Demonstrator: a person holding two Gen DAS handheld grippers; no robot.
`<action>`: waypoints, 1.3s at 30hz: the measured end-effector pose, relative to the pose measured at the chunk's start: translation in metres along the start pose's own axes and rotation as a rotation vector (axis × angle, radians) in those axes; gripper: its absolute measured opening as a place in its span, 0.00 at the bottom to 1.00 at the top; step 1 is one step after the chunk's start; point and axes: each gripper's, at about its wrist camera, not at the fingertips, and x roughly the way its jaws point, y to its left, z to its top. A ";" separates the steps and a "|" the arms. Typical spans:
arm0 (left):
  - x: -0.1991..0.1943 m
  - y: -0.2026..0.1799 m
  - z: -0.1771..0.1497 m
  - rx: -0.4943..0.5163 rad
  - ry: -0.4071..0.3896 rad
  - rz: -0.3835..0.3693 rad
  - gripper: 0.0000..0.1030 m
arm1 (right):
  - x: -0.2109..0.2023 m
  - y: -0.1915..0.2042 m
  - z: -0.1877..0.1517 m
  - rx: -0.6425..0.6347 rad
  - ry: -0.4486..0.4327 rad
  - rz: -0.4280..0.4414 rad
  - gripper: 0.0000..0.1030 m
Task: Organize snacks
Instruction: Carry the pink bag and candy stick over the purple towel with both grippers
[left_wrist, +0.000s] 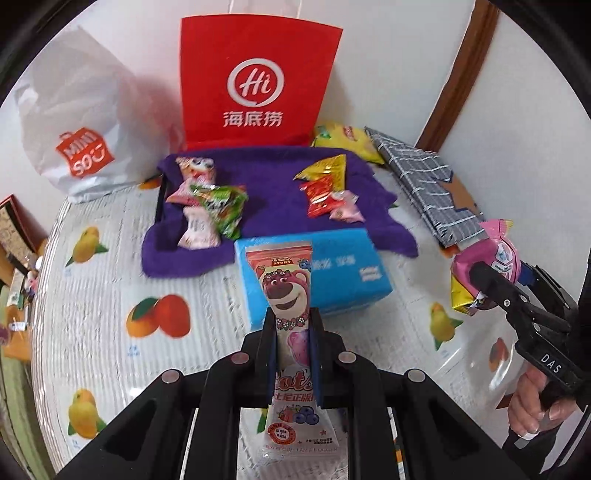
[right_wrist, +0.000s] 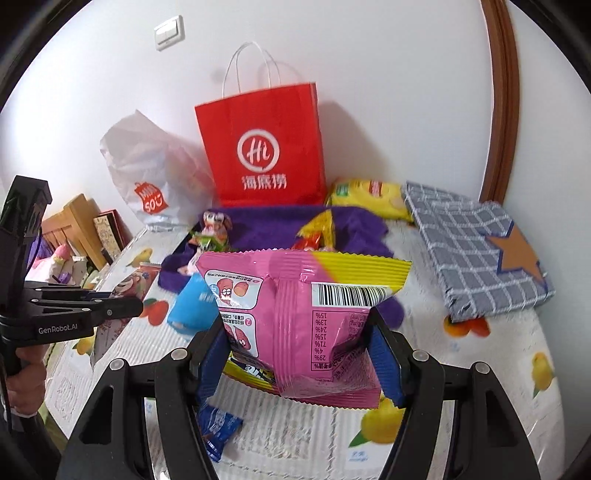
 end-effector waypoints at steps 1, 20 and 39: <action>0.000 -0.001 0.002 0.001 -0.004 0.003 0.14 | -0.002 -0.002 0.003 -0.005 -0.009 0.004 0.66; 0.023 0.023 0.037 -0.002 -0.019 -0.058 0.14 | 0.043 0.020 0.042 -0.119 0.013 -0.036 0.66; 0.034 0.049 0.104 -0.003 -0.097 -0.034 0.14 | 0.094 0.027 0.101 -0.112 -0.050 -0.028 0.66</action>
